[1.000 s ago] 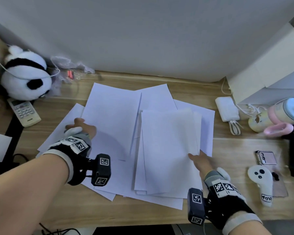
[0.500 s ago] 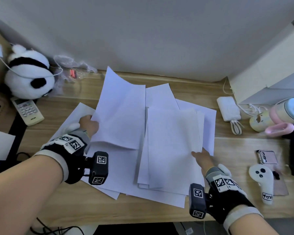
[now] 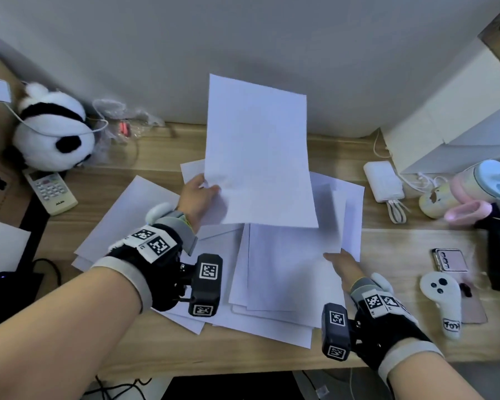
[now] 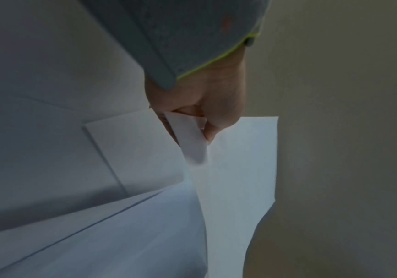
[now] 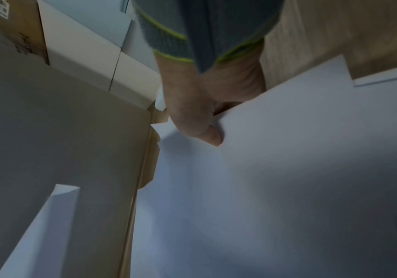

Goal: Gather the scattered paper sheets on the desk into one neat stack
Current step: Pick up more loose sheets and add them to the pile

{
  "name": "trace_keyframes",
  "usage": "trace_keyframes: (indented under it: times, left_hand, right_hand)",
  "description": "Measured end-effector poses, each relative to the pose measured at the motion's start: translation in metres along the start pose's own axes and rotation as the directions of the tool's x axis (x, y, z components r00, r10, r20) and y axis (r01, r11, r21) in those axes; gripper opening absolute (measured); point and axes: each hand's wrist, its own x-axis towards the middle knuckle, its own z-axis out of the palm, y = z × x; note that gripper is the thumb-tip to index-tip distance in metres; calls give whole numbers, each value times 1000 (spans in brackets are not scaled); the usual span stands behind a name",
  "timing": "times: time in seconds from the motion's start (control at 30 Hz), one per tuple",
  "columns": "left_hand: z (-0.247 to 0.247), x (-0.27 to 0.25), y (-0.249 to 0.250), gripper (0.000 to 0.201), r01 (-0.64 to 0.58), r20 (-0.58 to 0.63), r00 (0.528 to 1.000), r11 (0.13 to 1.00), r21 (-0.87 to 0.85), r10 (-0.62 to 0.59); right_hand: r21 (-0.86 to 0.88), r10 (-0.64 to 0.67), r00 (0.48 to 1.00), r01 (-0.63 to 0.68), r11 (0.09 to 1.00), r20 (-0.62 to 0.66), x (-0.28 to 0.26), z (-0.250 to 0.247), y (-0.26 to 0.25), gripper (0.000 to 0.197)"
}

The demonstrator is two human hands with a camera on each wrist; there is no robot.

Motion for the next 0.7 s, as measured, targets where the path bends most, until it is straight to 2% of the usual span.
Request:
trace_keyframes:
  times: [0.07,0.1,0.13,0.17,0.2,0.23,0.3,0.37,0.43,0.53,0.57,0.63,0.7]
  left_hand:
    - [8,-6,-17,20,25,57,998,998,62,-28]
    - [12,-10,-27,23,45,86,995,992,115,-55]
    - [15,-12,-36,28,71,106,990,981,182,-92]
    - [18,-15,-45,33,88,122,985,965,246,-121]
    - [22,-17,-54,37,101,140,979,949,299,-148]
    - [26,-19,-61,39,108,163,972,936,334,-170]
    - [32,-22,-72,42,124,196,956,906,405,-219]
    - [39,-26,-78,42,112,225,944,878,465,-240]
    - [44,-29,-82,41,104,245,935,861,498,-255]
    - [39,-25,-81,34,140,213,939,867,477,-269]
    - [34,-20,-79,29,163,145,957,878,450,-253]
    - [19,-10,-76,20,215,-98,976,890,402,-192]
    - [-2,-3,-75,26,330,-327,924,846,419,-199]
  right_hand:
    - [55,21,1000,-21,998,9,1,-3,2,60]
    - [81,32,999,-33,996,11,7,-7,5,79]
    - [147,46,999,-49,988,19,25,-11,16,103]
    - [223,65,998,-67,973,15,68,-14,40,121]
    - [237,67,998,-67,969,10,92,-18,54,133]
    - [249,50,998,-56,967,30,100,-21,58,134]
    - [227,36,995,-57,972,95,38,-14,26,109]
    - [109,10,996,-20,994,88,-8,-7,3,77]
    - [58,-21,998,17,998,65,-9,-4,5,60]
    - [15,-67,997,67,998,39,-3,0,11,49]
    - [0,-68,997,68,998,28,1,1,14,48]
    - [-27,-80,997,80,996,24,4,3,15,48]
    - [-41,-91,996,92,995,19,5,4,16,47]
